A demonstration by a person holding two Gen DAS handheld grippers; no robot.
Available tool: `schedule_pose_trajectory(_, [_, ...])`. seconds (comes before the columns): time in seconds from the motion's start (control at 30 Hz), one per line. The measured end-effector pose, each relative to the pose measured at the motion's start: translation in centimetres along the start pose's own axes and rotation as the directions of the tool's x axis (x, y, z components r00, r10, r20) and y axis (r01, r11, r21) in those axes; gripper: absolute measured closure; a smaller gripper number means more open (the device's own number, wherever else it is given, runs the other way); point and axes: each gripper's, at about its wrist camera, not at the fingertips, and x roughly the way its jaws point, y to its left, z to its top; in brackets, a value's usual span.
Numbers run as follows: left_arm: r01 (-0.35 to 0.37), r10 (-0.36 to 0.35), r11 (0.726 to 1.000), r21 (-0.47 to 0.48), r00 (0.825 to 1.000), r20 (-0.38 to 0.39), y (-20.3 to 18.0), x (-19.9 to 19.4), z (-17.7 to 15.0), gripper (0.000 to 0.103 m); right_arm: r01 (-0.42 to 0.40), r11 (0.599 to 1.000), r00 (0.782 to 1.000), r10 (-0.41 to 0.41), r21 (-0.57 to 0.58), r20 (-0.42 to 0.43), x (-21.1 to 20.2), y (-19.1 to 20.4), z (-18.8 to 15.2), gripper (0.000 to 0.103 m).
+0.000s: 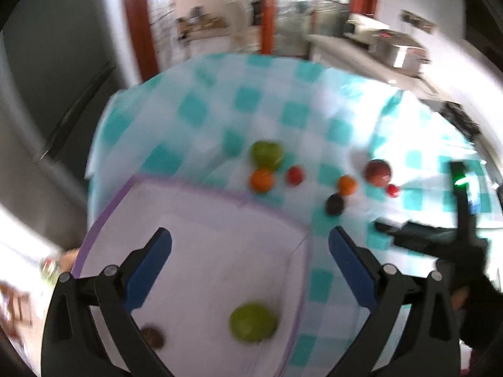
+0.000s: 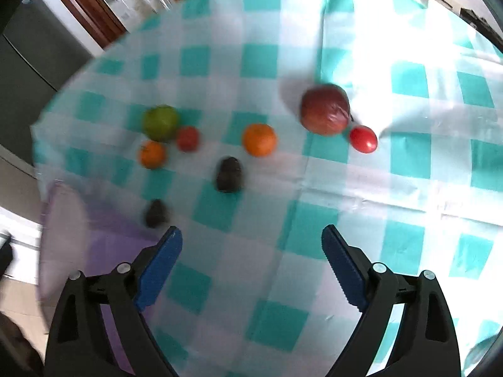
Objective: Organize fruits
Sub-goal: 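Move both tools back over the fruits on the table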
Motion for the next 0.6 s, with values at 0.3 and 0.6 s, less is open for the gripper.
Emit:
schedule_pose_trajectory(0.3, [0.117, -0.093, 0.961, 0.251, 0.99, -0.105, -2.4, 7.1, 7.1, 0.002, 0.111, 0.992, 0.993, -0.113, -0.055, -0.032, 8.5, 4.2, 2.9, 0.03])
schedule_pose_trajectory(0.6, [0.216, -0.108, 0.894, 0.392, 0.954, -0.279, -3.6, 13.2, 7.2, 0.005, 0.222, 0.972, 0.972, -0.227, -0.076, -0.054, 11.8, 5.3, 2.7, 0.043])
